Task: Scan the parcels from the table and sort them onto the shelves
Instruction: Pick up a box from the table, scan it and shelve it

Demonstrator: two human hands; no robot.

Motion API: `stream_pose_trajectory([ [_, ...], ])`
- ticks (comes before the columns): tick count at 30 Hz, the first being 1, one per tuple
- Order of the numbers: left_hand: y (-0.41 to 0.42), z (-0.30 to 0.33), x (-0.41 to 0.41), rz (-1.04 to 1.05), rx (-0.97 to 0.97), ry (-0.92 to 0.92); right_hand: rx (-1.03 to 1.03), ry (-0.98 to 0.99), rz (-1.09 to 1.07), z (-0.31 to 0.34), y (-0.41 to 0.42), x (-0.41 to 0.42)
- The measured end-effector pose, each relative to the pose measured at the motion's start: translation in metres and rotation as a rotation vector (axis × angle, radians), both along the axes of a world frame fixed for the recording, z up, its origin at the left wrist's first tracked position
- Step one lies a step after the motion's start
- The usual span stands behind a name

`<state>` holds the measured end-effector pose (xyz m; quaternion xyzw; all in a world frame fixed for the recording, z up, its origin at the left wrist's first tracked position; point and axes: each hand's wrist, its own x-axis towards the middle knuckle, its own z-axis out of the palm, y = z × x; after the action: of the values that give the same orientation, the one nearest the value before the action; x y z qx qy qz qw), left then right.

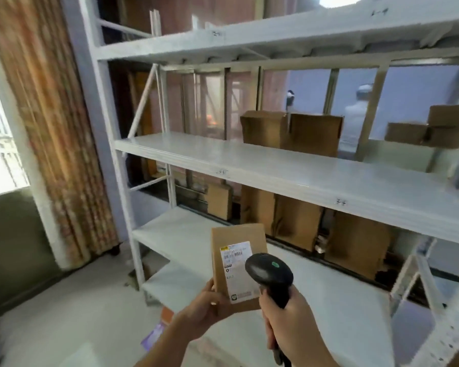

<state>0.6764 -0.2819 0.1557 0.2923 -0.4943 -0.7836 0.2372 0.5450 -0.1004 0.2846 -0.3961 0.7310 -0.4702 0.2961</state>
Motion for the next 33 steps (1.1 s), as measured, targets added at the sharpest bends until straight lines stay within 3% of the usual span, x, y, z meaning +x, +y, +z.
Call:
stream_pose_trajectory([
  [6,-0.097,-0.009,0.069,0.095,0.0,-0.072,-0.026,-0.023,0.151,0.003,-0.106,0.046],
  [12,-0.205,-0.021,0.076,0.076,-0.094,-0.163,-0.063,-0.099,0.207,-0.012,-0.212,0.047],
  [24,-0.408,-0.072,-0.013,-0.079,0.013,-0.245,0.081,-0.139,-0.025,-0.046,-0.385,-0.008],
  [33,-0.547,-0.138,-0.09,-0.434,-0.103,-0.356,0.097,-0.081,-0.239,-0.092,-0.498,-0.019],
])
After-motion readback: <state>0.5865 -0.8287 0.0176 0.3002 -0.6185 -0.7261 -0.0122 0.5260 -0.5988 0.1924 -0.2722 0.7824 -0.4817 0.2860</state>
